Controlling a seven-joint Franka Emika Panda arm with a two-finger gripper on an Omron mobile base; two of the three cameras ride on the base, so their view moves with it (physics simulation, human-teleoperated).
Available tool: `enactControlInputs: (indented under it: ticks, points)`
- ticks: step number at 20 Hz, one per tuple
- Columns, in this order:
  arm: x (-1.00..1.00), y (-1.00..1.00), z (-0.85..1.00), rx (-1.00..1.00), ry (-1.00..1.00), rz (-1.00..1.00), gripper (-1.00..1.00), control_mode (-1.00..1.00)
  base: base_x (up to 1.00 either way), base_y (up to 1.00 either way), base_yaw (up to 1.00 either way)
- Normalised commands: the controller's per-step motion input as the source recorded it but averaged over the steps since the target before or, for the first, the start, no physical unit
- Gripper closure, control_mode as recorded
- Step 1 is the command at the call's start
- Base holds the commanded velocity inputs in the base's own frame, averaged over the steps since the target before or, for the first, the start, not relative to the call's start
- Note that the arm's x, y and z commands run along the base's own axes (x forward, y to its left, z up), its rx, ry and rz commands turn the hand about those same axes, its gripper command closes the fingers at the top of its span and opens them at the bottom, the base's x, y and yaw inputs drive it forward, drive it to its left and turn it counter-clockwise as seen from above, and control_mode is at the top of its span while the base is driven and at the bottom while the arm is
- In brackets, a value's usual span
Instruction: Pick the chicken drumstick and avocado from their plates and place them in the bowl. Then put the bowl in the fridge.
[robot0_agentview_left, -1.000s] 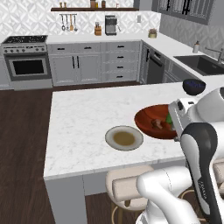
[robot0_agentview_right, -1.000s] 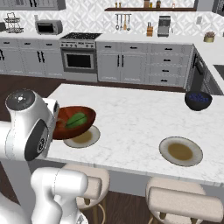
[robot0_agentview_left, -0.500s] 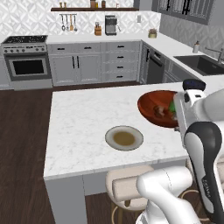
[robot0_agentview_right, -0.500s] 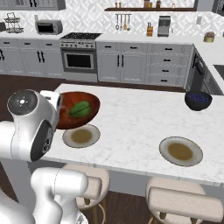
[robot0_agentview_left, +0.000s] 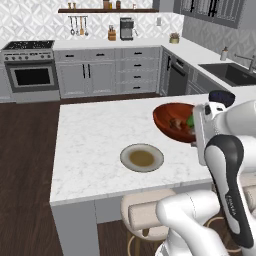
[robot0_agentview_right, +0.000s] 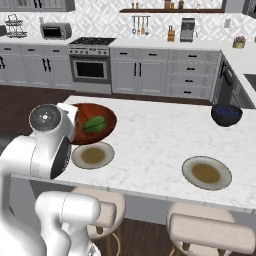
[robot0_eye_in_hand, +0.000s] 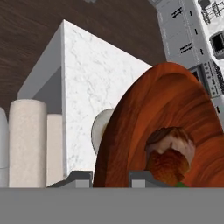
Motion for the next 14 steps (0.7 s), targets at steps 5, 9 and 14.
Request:
enactControlInputs:
  ticks: [5,9,14]
  points:
    - [0.0,0.1,-0.26,-0.05,-0.02,-0.01,1.0,-1.0,0.0,0.0,0.0]
    - [0.0,0.04,-0.11,0.0,0.0,0.0,1.0,-1.0,0.0,0.0,0.0]
    - [0.0,0.0,0.0,0.0,0.0,0.0,1.0,-1.0,0.0,0.0,0.0]
